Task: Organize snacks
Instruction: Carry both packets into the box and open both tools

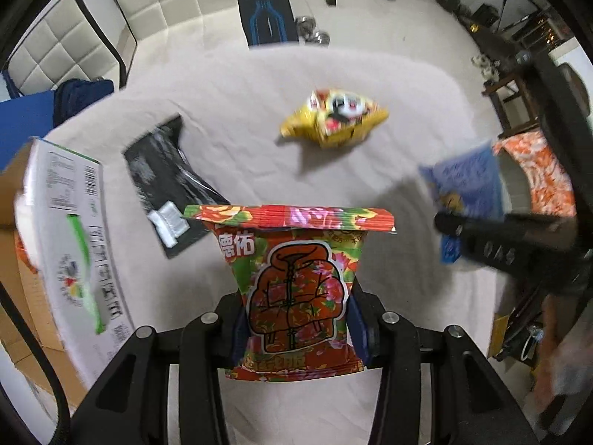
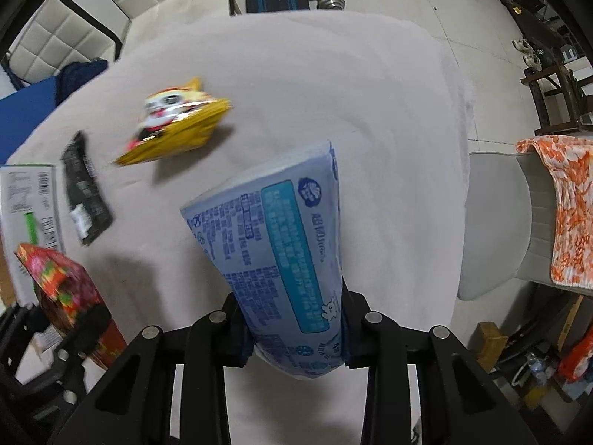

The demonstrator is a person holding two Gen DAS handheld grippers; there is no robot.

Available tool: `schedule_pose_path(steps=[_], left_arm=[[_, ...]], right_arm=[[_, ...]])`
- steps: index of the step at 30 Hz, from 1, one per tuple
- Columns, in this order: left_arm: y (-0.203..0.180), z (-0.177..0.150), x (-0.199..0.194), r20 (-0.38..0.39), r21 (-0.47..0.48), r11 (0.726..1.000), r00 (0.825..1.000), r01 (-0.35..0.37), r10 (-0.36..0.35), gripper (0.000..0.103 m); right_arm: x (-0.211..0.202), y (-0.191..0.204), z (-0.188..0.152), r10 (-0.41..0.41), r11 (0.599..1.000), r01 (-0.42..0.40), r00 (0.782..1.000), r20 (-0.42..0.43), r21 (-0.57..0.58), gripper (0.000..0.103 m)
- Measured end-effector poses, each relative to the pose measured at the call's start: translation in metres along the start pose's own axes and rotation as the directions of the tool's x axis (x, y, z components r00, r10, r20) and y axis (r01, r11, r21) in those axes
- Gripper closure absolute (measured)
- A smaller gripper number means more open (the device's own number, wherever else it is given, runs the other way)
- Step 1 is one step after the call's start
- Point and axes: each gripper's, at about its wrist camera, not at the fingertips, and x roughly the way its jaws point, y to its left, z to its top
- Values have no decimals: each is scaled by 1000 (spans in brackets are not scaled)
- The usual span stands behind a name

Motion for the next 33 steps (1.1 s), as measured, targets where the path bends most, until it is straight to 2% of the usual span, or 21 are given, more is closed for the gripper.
schedule_pose_path(steps=[3,8,13,17,25,29,33], left_arm=[[9,-9,-28,47,-4,1000,999,28,-27,62],[36,-21,-82,132,-19,996,988,83,-79,62],[94,-22,-144,210,-42,993,972,113,-102,62],[147,-45,-175,245,-74,992,966,102,-81,62],[261,-96,-201,276,-197,980,960,7,48,62],[305,-114,-205,285,-259,966,955,-2,78,62],[332,-125,-211,302,-294,956,948,-8,100,62]], right_arm=[[-21,14,-19,25,1000,-25,999,29,-1,67],[-69,65,-52,84,996,-82,992,90,-24,67],[-106,136,-79,158,985,-147,977,140,-88,67],[-125,199,-102,224,969,-203,962,153,-142,67],[-134,327,-141,288,938,-248,947,145,-244,67],[-132,372,-154,293,931,-249,946,136,-267,67],[-131,393,-160,273,932,-226,952,141,-284,67]])
